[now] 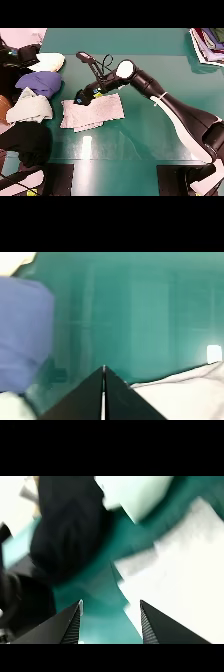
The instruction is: Fold the shirts.
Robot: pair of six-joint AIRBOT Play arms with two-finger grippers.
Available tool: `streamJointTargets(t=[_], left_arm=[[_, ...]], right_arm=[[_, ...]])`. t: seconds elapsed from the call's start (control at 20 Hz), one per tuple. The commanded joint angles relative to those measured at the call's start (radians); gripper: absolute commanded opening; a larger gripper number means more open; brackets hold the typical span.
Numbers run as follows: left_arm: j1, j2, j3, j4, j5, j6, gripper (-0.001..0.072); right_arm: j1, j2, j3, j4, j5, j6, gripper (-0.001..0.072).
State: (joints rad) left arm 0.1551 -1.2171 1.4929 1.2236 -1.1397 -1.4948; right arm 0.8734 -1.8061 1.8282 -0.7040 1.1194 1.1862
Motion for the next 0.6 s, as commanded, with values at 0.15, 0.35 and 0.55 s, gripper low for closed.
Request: streamJointTargets(t=[0.15, 0.35, 0.55], left_arm=[[0.028, 0.016, 0.0, -0.001, -0.067, 0.022, 0.0025], [0.011, 0.012, -0.004, -0.034, -0.072, 0.037, 0.0025], [-0.064, 0.012, -0.027, -0.034, -0.035, 0.036, 0.0024]], right_arm=[[-0.256, 0.14, -0.335, -0.139, 0.084, 0.097, 0.0427], [-0.472, 0.223, -0.601, -0.109, 0.088, 0.108, 0.0634], [-0.532, 0.172, -0.66, 0.017, 0.018, 0.105, 0.0631]])
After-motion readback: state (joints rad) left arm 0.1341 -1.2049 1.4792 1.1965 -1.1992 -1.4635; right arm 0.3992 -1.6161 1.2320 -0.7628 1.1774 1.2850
